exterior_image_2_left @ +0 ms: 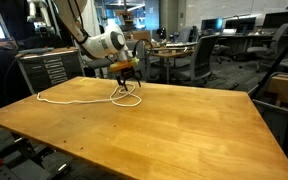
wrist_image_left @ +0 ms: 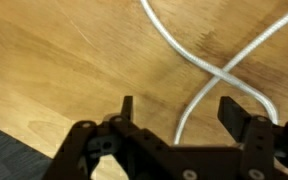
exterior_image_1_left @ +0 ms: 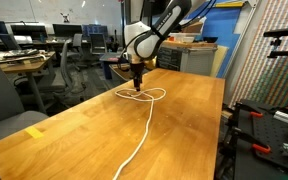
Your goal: Make a knot with the cord
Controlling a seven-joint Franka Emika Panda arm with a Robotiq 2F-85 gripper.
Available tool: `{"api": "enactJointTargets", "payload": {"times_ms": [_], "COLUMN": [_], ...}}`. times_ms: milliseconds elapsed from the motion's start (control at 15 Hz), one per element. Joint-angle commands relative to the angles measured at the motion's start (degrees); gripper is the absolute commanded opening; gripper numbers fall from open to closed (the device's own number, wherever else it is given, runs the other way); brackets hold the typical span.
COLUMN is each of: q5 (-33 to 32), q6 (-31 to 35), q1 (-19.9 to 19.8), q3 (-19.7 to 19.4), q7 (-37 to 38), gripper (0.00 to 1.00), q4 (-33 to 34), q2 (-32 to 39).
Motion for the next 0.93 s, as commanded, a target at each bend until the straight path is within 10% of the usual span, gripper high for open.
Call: {"api": "enactJointTargets", "payload": {"times_ms": [0,400,533,867], "q5": [-0.2,1.0,1.3,2.6], "q6": [-1.7,-4.0,-4.7,-6.5], "q1": [1.0,1.0,1.0,0.8], "q3": [-1.5,-0.9,-0.8,-0.3], "q7": [3.2,5.9,6.6,8.1], "gripper": [0.66,0.51,0.27,0.00], "q4": [0.3,1.3,1.6,1.8], "q2": [0.7,1.2,1.2,1.1]}}
